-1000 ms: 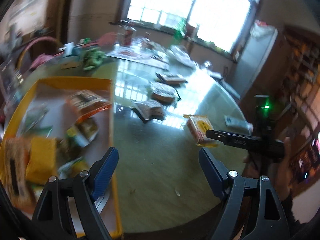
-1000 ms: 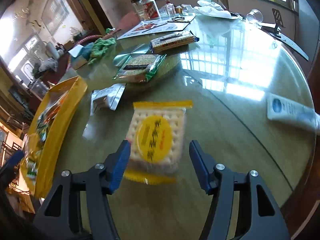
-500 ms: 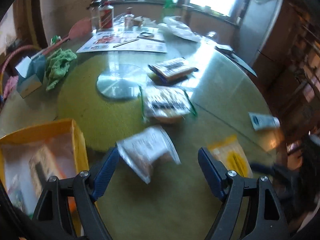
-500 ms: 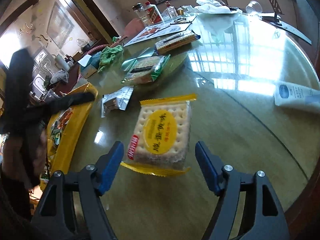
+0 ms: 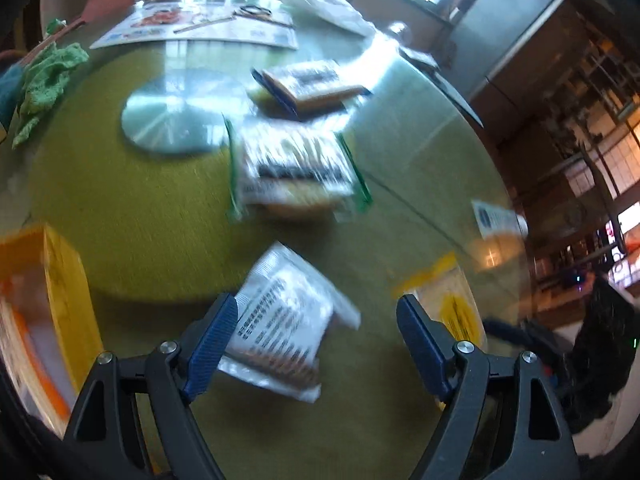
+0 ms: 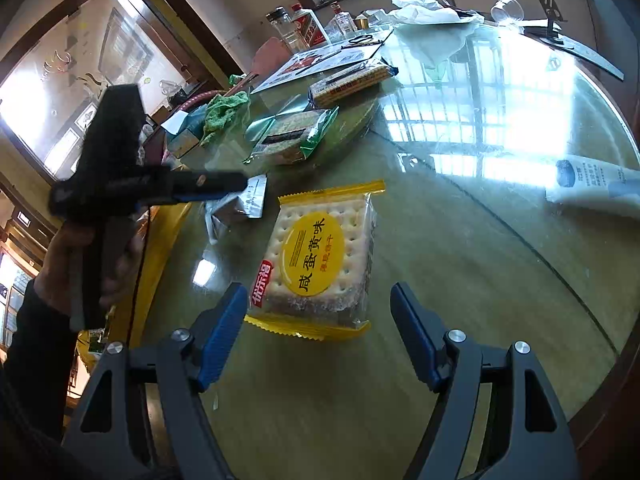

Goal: Organize snacks
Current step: 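Grasp the white sachet with the left gripper while the right holds the cracker pack, then carry both packs into the yellow tray and open both grippers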

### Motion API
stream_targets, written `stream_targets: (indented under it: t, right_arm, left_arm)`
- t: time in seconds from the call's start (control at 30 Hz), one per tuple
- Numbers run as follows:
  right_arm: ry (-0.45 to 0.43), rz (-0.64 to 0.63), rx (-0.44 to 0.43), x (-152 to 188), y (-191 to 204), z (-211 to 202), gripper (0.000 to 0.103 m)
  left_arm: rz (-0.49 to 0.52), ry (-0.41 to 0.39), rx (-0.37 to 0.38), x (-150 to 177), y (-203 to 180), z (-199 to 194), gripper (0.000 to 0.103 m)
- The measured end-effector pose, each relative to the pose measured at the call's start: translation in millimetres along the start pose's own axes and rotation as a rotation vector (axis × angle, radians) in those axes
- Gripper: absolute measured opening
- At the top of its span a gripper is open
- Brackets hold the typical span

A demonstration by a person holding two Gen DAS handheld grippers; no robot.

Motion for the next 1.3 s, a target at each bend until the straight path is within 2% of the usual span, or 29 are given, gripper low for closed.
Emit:
stream_targets:
  t: [0.17,0.3,0.33,0.4,0.47,0.5,0.6,0.7,0.77,0.9,1.0,1.2,1.3]
  right_arm:
    - [-0.001,0.001,0.005,1.4,-0.4,0.2,0.074]
    - [-0.002,0.002,0.010,2.7,-1.1,-1.4,0.074]
    - [-0.003,0.003,0.011,2.9,-1.2,-1.5,0.074]
    - [-0.002,0.002,0.014,3.1,-0.9,-1.3,0.074]
    - [0.000,-0.002,0.016,3.3,-1.0,-1.3,0.074]
    - [0.001,-0.005,0.018,3.4,-0.8,-1.1,0.074]
    - [0.001,-0.006,0.027,2.9,-0.9,-1.5,0.074]
    - [0.006,-0.014,0.032,-1.4,1.9,3.1,0.074]
    - [0.009,-0.017,0.039,-5.6,4.8,8.9,0.074]
    - [0.027,-0.033,0.065,-14.8,16.5,24.2,0.075]
    - [0.016,-0.057,0.120,-19.1,26.4,34.6,0.075]
    - [-0.043,-0.207,0.322,-9.6,45.6,51.9,0.076]
    - [-0.059,-0.250,0.375,-3.2,46.0,50.9,0.071]
  left_arm:
    - [0.087,0.038,-0.065,8.3,-19.7,2.1,0.082]
    - [0.128,0.052,-0.186,8.1,-18.7,10.3,0.079]
    - [0.131,0.049,-0.209,7.4,-17.2,12.2,0.077]
    - [0.156,0.033,-0.235,7.3,-17.6,11.2,0.060]
    - [0.160,0.029,-0.237,8.8,-16.5,8.3,0.051]
    - [0.157,0.029,-0.238,10.1,-17.0,7.6,0.044]
    - [0.160,0.039,-0.244,19.2,-23.0,4.7,0.041]
    - [0.121,0.047,-0.263,31.2,-25.5,-3.5,0.039]
    - [0.075,0.016,-0.259,40.5,-27.2,-17.3,0.038]
    - [0.004,-0.097,-0.226,59.9,-33.7,-55.0,0.038]
    - [-0.033,-0.181,-0.264,79.1,-38.4,-82.0,0.038]
    - [-0.177,-0.288,-0.248,123.2,-35.7,-114.0,0.038]
    - [-0.211,-0.323,-0.258,139.4,-32.2,-130.2,0.037]
Point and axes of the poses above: each gripper's, at about its wrist camera, not at the fingertips, and z roughly the way its jaws point, y to its left, x to its underside, the point moved 5 cm from there along z, roughly the way its jaws point, and after that the axes turned 14 degrees about z, right-handed, at the moved point
